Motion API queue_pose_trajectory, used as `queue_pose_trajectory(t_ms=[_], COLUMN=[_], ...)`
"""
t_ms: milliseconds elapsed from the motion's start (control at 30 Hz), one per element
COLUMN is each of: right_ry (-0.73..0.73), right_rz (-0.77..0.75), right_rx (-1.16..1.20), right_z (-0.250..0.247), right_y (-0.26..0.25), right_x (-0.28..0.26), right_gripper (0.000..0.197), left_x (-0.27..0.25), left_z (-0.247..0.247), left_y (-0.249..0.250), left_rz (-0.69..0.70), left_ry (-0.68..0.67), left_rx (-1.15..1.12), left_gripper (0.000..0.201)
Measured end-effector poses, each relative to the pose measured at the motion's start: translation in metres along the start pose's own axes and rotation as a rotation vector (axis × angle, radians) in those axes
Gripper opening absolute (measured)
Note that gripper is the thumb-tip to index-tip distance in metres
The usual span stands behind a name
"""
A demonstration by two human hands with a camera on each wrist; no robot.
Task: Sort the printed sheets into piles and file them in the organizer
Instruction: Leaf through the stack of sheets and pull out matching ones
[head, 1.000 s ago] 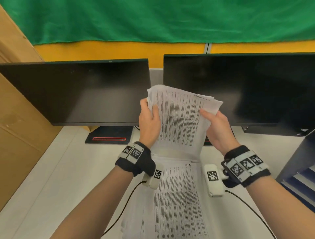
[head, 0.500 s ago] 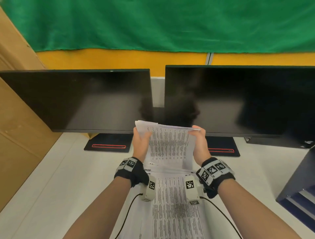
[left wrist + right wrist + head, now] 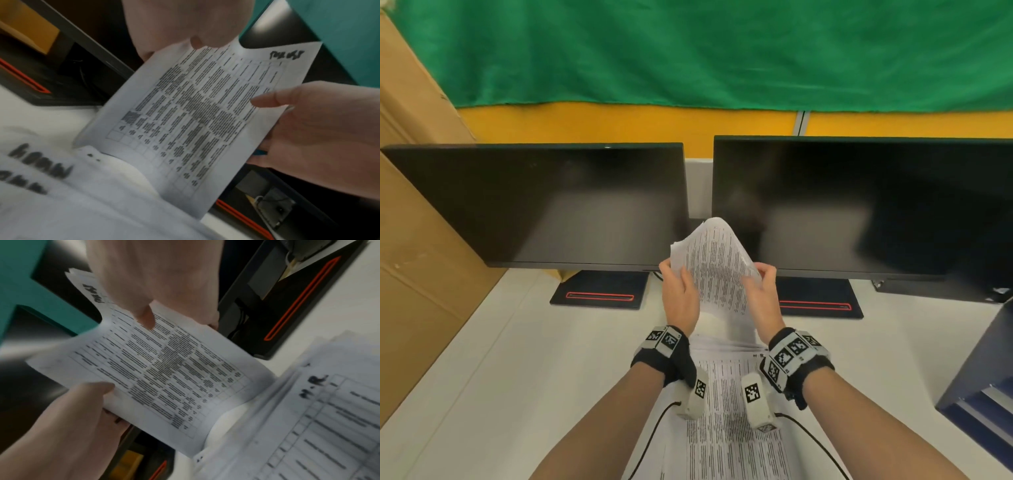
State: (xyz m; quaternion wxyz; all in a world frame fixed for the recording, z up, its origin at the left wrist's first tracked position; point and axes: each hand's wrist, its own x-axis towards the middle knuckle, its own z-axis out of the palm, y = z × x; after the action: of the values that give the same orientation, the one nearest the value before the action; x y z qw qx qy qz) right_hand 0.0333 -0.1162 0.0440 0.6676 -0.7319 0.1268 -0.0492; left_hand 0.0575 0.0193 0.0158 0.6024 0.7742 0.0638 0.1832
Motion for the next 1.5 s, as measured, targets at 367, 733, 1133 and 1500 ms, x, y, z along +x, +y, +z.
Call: queue_pose_trajectory(t_ms=[367,733,1133,1500], right_ry=[0.064,0.049,-0.507,-0.551], right_rz=[0.147,-0.165,-0.327,-0.167], right_rx=[0.145,0.039,-1.203,-1.227], right_z=[-0.007,-0.007,-0.034,-0.039], right_y=[-0.006,-0.015,0.133,0.134], right_x=[0.019,-0.013,-0.091,-0.089], right_gripper=[0.012,0.040,0.050,0.065], left_x=[0.006,0.018,-0.011,-0.013], left_z=[-0.011,-0.102,-0.286,-0.330], left_y=[-0.022,0.050,-0.115,-0.137], left_rz=[-0.193,0.253,-0.782,-0.918], left_ry=[-0.112,0.158,-0.143,0.099], left_rx=[0.036,0.158,0.995,1.157], left_gripper=[0.028,0.007,0.035,0.045])
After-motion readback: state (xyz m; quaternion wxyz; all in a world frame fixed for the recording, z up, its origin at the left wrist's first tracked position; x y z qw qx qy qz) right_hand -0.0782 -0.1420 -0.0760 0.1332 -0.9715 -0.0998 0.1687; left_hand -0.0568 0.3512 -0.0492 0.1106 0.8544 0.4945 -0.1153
